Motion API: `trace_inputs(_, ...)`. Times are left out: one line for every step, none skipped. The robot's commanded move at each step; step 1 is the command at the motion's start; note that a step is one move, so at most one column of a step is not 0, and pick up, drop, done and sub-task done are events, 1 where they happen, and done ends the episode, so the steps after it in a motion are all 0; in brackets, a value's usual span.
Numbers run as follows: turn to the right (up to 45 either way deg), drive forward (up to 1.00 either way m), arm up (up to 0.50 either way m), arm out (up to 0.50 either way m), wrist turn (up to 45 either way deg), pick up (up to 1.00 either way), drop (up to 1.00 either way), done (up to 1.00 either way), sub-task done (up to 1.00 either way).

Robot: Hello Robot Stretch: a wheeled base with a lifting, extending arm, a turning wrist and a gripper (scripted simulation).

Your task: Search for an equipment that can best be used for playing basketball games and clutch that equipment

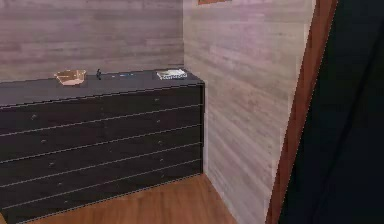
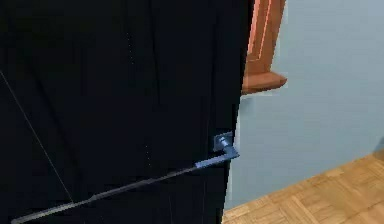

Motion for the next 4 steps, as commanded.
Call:
trace_inputs(-21.0,0.0,0.0,0.0,0.0,0.0,0.0,0.0,0.0)
trace_inputs(0.0,0.75,0.0,0.0,0.0,0.0,0.0,0.0,0.0)
trace_inputs(-45.0,0.0,0.0,0.0,0.0,0.0,0.0,0.0,0.0)
trace_inputs(-24.0,0.0,0.0,0.0,0.0,0.0,0.0,0.0,0.0)
